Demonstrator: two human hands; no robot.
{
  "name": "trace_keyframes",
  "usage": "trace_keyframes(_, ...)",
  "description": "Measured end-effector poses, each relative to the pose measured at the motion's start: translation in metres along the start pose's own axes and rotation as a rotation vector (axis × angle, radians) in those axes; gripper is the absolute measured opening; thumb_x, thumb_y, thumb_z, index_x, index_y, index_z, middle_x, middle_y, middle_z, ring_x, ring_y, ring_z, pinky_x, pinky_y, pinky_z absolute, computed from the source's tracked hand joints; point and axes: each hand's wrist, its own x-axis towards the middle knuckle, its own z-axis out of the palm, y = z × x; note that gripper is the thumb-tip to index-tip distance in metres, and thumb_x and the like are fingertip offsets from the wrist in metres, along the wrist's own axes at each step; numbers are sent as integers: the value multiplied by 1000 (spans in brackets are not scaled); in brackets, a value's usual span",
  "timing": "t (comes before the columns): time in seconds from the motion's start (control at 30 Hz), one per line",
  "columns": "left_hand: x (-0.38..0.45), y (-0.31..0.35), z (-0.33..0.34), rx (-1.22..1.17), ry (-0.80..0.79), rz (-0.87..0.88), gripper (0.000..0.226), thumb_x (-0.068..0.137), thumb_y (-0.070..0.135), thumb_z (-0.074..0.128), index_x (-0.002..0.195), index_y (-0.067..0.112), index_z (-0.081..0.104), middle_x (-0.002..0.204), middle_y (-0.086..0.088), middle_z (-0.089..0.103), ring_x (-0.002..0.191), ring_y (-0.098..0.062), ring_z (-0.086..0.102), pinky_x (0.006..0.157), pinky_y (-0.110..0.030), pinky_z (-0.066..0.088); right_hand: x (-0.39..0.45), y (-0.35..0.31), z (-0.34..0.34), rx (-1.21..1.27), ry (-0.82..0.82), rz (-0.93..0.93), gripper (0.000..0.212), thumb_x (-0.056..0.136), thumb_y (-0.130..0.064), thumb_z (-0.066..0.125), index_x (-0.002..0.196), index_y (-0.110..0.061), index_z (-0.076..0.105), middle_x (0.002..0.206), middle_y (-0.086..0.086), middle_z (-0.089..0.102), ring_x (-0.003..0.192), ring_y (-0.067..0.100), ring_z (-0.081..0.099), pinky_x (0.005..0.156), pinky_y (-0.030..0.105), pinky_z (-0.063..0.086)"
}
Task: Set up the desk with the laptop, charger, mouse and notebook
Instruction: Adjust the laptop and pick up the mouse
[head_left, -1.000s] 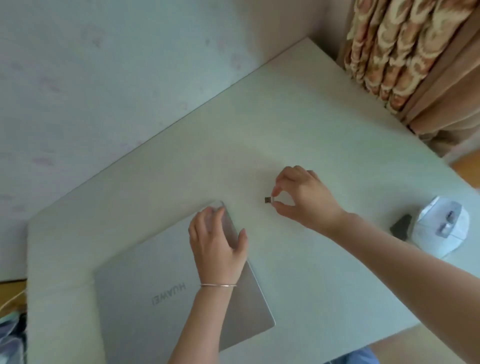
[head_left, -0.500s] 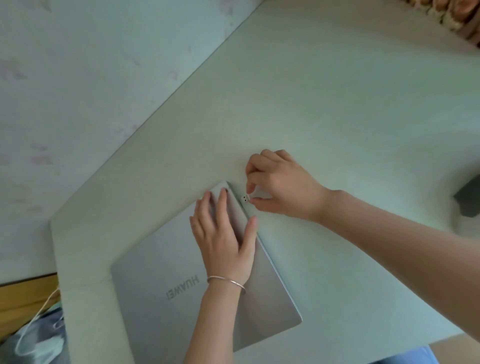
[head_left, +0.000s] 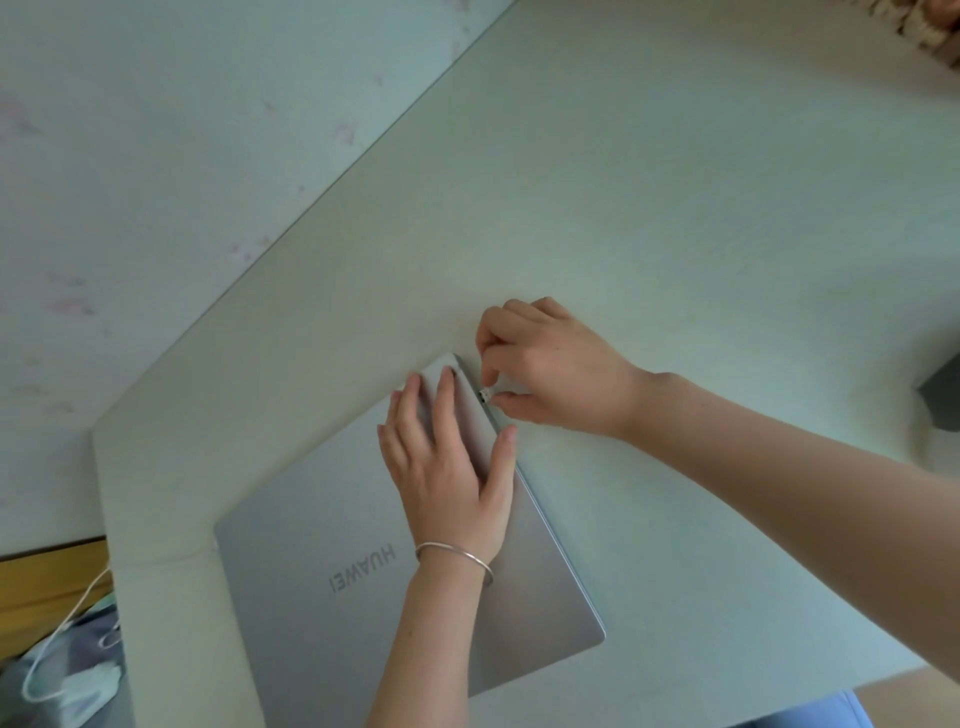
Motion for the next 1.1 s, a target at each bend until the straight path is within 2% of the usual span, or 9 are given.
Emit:
trace_keyframes(0.2, 0, 1, 0, 5, -3, -5, 70, 83, 56, 43, 142, 18, 35, 149, -13, 28, 136, -32, 25, 110, -56, 22, 1, 0, 0, 68, -11, 12, 10, 73, -19, 57, 74, -15, 66, 67, -2, 65, 66, 26, 60, 82, 43, 44)
trace_keyframes(0.37, 0, -1, 2, 14, -11, -2, 71, 83, 57, 44, 142, 19, 34, 150, -12, 27, 138, -31, 23, 111, -55, 19, 2, -3, 8, 131, -26, 32, 11, 77, -8, 54, 82, -10, 63, 71, 0, 66, 72, 25, 57, 85, 38, 36)
trace_keyframes(0.57, -1, -1, 3, 44, -18, 3, 75, 82, 62, 40, 143, 18, 31, 151, -13, 26, 139, -32, 21, 113, -54, 16, 4, -5, 6, 185, -40, 5, 30, 77, 4, 54, 106, -3, 49, 74, 3, 60, 73, 26, 53, 82, 28, 34)
trace_keyframes(0.67, -1, -1, 4, 51, -31, 5, 77, 81, 63, 40, 145, 21, 28, 152, -11, 23, 141, -32, 17, 114, -54, 13, 5, -7, 7, 183, -48, 4, 35, 75, 7, 53, 107, -4, 48, 75, 7, 61, 73, 28, 53, 79, 29, 38)
trace_keyframes(0.77, -2, 0, 4, 34, -43, 10, 79, 79, 59, 45, 146, 25, 23, 153, -8, 20, 142, -30, 14, 115, -53, 9, 6, -11, 9, 167, -49, -9, 41, 70, 11, 53, 107, -4, 49, 73, 5, 58, 72, 29, 52, 77, 38, 44)
trace_keyframes(0.97, -1, 0, 4, 41, -44, 8, 81, 77, 61, 46, 146, 24, 24, 152, -8, 22, 142, -30, 15, 115, -52, 9, 6, -9, 12, 153, -27, 7, 42, 69, 12, 53, 108, -5, 49, 74, 6, 60, 73, 29, 53, 79, 36, 43)
trace_keyframes(1.1, -1, -2, 3, 68, -53, 10, 80, 79, 64, 44, 145, 21, 27, 152, -10, 24, 141, -31, 17, 115, -53, 11, 4, -9, 12, 75, -13, 16, 41, 75, 3, 57, 112, -8, 46, 77, 0, 66, 78, 27, 57, 83, 30, 38)
